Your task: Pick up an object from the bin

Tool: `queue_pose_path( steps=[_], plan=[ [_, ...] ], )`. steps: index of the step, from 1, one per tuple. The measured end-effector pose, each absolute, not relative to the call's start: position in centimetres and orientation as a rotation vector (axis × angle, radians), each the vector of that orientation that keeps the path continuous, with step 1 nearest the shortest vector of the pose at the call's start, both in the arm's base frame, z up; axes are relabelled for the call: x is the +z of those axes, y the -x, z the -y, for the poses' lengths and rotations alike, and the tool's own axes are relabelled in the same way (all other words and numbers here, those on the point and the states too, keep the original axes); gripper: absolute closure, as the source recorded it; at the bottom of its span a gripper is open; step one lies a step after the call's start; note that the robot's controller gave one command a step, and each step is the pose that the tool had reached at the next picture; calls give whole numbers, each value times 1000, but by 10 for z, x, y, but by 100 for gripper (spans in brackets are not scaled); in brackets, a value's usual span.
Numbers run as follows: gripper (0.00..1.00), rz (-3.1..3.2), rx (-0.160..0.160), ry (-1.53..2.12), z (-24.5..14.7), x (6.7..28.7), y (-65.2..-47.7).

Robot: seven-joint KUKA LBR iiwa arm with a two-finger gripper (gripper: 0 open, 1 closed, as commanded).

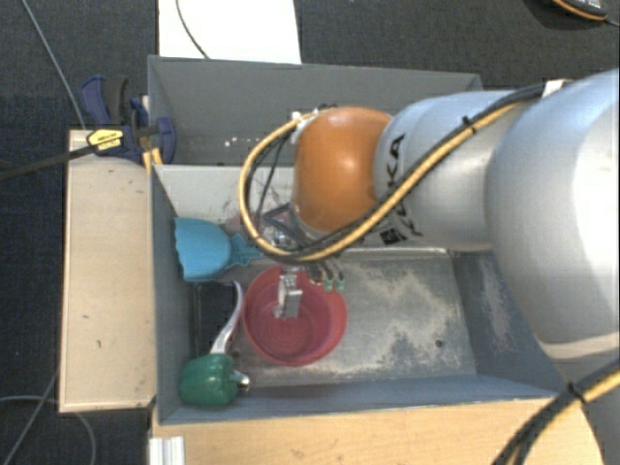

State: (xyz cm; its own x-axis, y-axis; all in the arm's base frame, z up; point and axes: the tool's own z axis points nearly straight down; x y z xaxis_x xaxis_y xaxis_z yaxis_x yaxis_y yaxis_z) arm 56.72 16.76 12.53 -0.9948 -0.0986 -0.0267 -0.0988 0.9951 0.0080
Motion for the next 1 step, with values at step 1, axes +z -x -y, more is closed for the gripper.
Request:
queue_pose_path(
  steps=[1],
  plan=[
    [0, -3096, 12, 341, -186, 146, -563]
  ],
)
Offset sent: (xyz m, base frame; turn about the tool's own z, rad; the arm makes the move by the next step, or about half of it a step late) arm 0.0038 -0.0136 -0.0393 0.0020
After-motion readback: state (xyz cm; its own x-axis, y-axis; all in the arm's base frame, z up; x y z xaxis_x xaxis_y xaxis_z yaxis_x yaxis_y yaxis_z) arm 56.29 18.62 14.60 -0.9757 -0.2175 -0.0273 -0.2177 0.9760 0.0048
